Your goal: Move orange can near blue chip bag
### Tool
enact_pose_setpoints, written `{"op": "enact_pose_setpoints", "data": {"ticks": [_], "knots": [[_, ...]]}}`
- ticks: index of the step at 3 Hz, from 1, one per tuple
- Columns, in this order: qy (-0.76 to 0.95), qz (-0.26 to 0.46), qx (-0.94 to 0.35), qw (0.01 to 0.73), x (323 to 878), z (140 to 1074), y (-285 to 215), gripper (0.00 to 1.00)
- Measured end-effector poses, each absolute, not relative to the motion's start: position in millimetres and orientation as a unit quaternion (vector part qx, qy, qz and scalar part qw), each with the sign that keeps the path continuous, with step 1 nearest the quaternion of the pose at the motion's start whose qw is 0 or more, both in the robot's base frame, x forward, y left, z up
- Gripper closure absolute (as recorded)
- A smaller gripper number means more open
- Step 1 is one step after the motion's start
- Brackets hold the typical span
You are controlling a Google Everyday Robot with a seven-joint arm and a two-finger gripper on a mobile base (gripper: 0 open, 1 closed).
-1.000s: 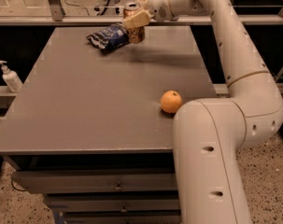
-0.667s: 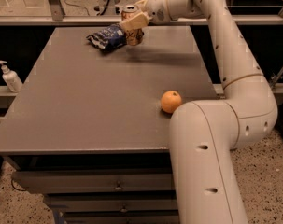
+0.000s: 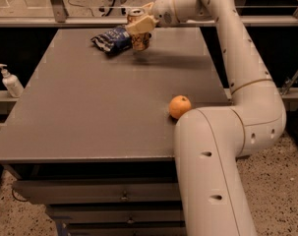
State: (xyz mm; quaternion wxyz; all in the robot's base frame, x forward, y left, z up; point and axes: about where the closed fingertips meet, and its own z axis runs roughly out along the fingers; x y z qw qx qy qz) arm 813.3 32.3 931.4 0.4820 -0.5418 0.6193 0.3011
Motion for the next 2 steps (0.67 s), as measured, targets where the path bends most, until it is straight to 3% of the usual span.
{"op": "enact_pose_setpoints", "data": {"ticks": [2], "knots": [[0.623,0.308,-0.536,0.479,814.7,927.5,31.5,0.13]]}}
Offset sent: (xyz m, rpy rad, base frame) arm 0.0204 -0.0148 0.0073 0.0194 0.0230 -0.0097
